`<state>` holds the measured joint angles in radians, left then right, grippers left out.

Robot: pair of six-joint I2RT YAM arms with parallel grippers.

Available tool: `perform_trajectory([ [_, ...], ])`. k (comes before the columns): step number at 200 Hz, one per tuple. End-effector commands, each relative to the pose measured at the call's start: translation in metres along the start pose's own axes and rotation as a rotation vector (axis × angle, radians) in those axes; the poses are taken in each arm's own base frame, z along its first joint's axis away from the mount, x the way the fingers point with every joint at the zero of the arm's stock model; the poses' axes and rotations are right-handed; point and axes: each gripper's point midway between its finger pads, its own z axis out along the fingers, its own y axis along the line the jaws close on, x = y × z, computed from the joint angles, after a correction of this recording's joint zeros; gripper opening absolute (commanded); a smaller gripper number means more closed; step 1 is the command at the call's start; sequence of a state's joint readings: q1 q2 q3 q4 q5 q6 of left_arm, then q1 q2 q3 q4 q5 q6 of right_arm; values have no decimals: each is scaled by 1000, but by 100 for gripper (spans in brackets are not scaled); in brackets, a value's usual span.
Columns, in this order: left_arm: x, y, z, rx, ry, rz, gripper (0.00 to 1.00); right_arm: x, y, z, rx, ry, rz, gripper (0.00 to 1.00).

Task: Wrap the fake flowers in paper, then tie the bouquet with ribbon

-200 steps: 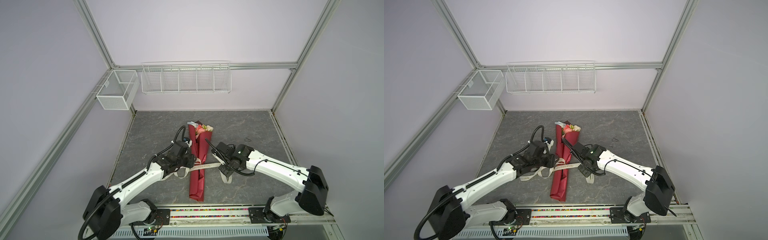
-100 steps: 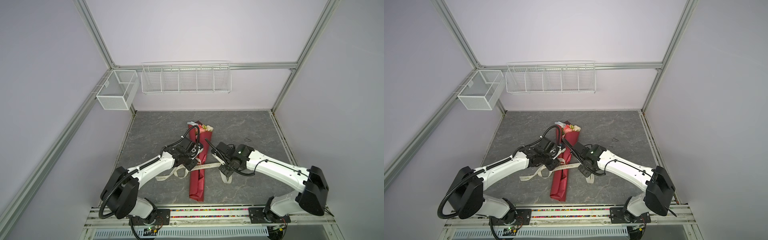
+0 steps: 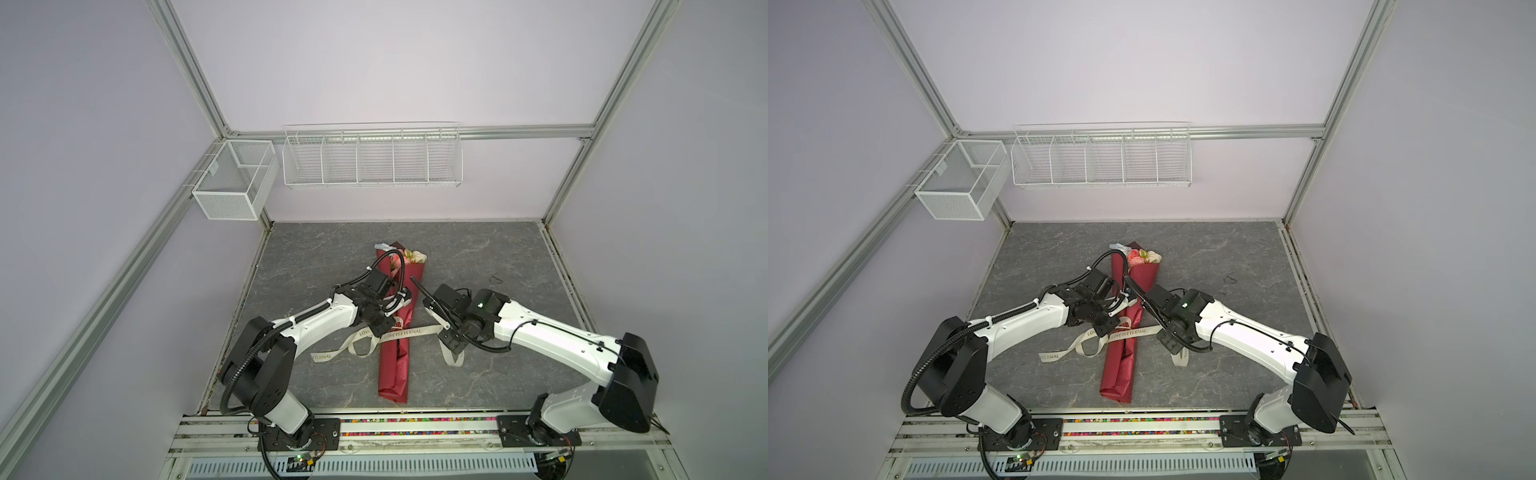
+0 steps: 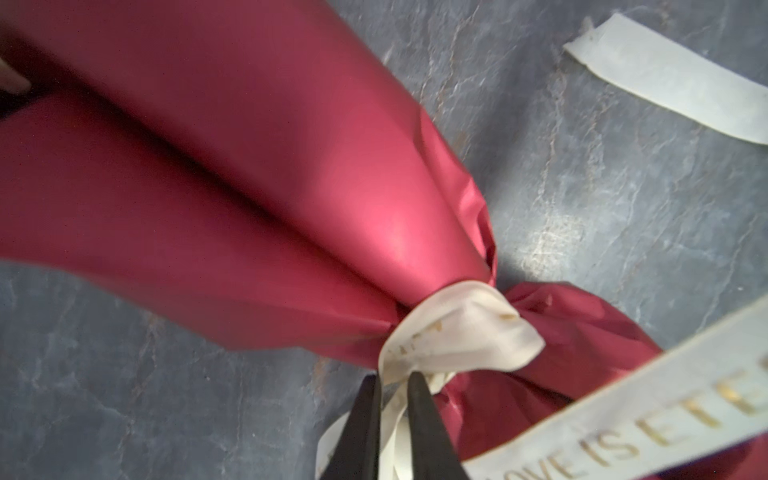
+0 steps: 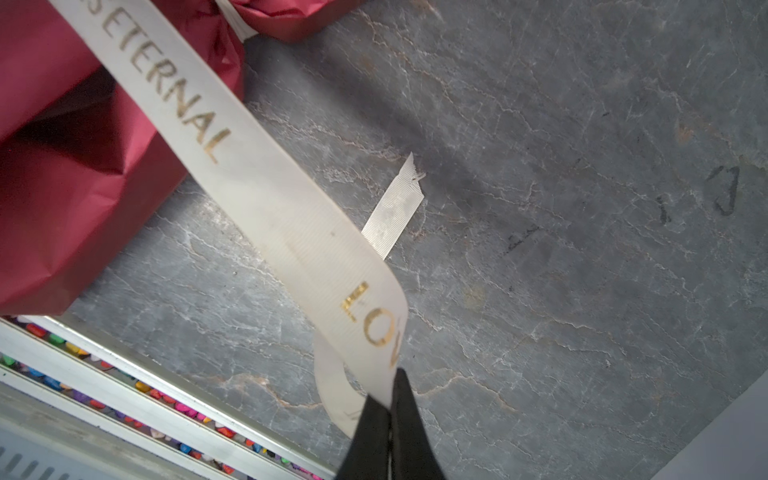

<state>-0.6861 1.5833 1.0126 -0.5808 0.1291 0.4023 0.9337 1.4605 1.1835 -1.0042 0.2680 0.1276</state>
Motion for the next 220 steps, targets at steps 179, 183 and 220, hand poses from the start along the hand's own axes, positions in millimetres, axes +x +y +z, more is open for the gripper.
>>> perform_trajectory([
  [179,-16,-38,-51,183,-155,-177,0,7,17,24,-134,-20,168,15],
  [183,-15,-39,-52,188,-158,-187,0,7,19,23,-144,-24,168,18],
  [220,-14,-55,-52,272,-185,-247,0,-20,55,3,-393,-188,163,33],
])
